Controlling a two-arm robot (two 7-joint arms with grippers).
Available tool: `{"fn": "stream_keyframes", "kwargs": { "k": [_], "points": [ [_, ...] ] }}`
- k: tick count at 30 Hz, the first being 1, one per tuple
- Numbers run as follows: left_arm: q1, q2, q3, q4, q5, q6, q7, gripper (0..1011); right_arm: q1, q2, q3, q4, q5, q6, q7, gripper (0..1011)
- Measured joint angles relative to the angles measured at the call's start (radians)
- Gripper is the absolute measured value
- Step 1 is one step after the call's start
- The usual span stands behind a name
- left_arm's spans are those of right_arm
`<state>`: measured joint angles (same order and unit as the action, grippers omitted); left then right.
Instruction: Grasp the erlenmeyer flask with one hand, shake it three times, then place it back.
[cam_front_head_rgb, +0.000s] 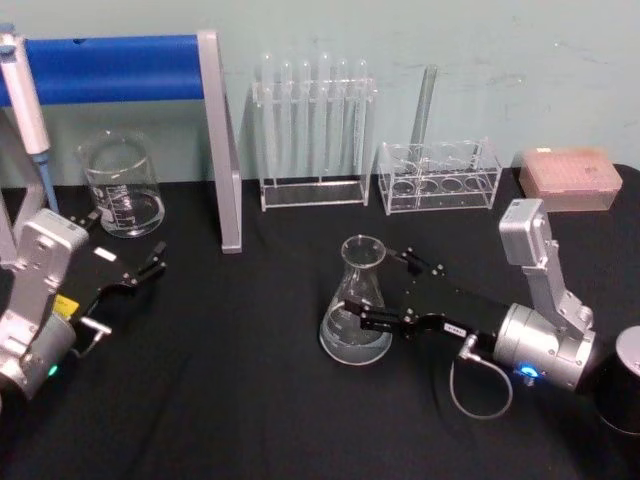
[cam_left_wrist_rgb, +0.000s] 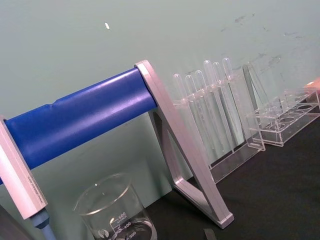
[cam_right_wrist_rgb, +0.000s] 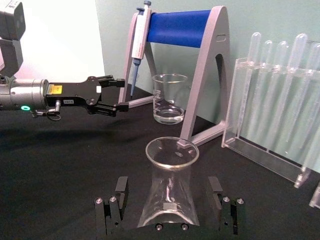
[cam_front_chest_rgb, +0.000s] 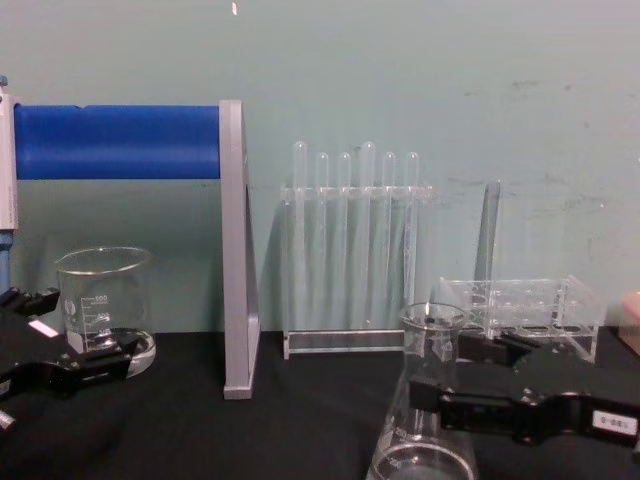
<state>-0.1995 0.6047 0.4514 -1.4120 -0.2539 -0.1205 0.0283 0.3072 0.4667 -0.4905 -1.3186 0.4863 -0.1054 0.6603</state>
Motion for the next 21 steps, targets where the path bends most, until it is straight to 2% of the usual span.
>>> {"fn": "stream_keyframes", "kwargs": {
  "k": [5, 8, 12, 21],
  "points": [
    [0.000, 0.000, 0.000, 0.000, 0.000, 0.000, 0.000, 1001, -0.028, 0.024, 0.017, -0.036, -0.001, 0.003, -0.016, 1003],
    [0.000, 0.000, 0.000, 0.000, 0.000, 0.000, 0.000, 1001, -0.069, 0.056, 0.046, -0.083, 0.007, 0.012, -0.037, 1003],
    [0.000, 0.000, 0.000, 0.000, 0.000, 0.000, 0.000, 1001, -0.098, 0.076, 0.075, -0.117, 0.020, 0.017, -0.055, 1003],
    [0.000, 0.000, 0.000, 0.000, 0.000, 0.000, 0.000, 1001, -0.143, 0.088, 0.154, -0.172, 0.067, 0.007, -0.101, 1003]
  ]
}}
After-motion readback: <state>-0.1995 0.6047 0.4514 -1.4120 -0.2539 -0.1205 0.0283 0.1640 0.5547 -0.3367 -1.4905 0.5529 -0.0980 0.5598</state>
